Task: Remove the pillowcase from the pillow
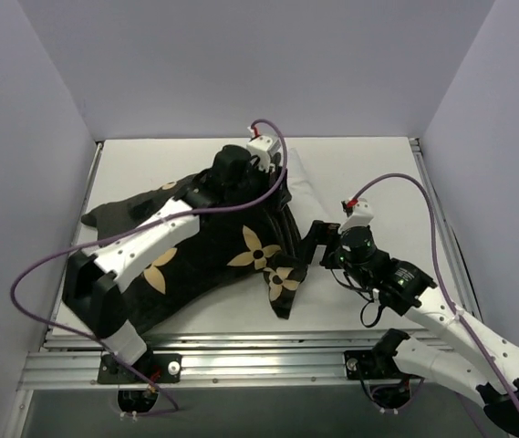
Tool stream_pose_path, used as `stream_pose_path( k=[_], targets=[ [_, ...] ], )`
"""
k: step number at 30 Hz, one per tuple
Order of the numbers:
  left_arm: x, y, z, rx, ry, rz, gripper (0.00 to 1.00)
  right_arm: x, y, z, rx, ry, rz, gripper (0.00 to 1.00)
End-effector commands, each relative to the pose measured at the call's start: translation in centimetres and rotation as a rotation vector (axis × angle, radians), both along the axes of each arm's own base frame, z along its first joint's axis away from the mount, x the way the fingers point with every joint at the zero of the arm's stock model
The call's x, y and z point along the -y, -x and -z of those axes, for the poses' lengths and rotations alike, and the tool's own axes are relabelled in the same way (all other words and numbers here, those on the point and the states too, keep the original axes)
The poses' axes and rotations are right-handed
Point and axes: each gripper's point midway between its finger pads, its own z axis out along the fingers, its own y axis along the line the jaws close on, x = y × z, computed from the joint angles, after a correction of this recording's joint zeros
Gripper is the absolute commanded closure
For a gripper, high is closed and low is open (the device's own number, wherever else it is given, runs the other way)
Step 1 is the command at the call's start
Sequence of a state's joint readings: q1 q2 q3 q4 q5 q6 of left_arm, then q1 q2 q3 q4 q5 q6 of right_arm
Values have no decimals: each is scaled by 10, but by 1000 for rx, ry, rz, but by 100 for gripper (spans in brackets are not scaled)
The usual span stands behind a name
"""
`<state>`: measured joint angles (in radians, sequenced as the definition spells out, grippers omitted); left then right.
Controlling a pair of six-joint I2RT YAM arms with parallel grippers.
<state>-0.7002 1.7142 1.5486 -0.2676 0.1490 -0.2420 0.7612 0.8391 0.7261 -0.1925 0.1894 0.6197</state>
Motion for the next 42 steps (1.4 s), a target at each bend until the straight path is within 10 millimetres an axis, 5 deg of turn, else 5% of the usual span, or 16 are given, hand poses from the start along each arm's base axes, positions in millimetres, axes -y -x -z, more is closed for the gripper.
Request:
stream_pose_path(
  k=[1,4,11,15,18,22,29,34,37,40,42],
  targets=[
    [-51,18,-68,135,53,-206,12,42,-10,3,-13,163,120,4],
    [-93,41,-58,38,42,-380,8,53,-27,10,-43,166,122,1],
    [-170,87,47,-135,-103,-597,10,47,-74,40,-67,56,33,0],
    [-193,79,79,-183,-123,-666,11,17,-89,53,-57,-9,-157,0],
    [-193,56,84,-183,-130,-651,10,-6,-84,58,-45,-58,-288,0],
    [-201,4,68,-117,-141,-674,8,-35,-61,53,-32,-65,-399,7],
    [-168,-52,11,59,-66,-567,4,-67,-24,42,-1,-87,-405,18],
    [-172,-42,-20,137,-38,-542,3,-75,-5,39,0,-77,-399,20],
    [-180,-19,-31,151,-4,-530,4,-60,-9,29,37,-44,-323,19],
    [-183,14,-39,145,43,-484,5,-35,-20,30,51,16,-189,0],
    [-183,32,-37,122,61,-444,6,-24,-25,34,53,47,-129,0]
  ],
)
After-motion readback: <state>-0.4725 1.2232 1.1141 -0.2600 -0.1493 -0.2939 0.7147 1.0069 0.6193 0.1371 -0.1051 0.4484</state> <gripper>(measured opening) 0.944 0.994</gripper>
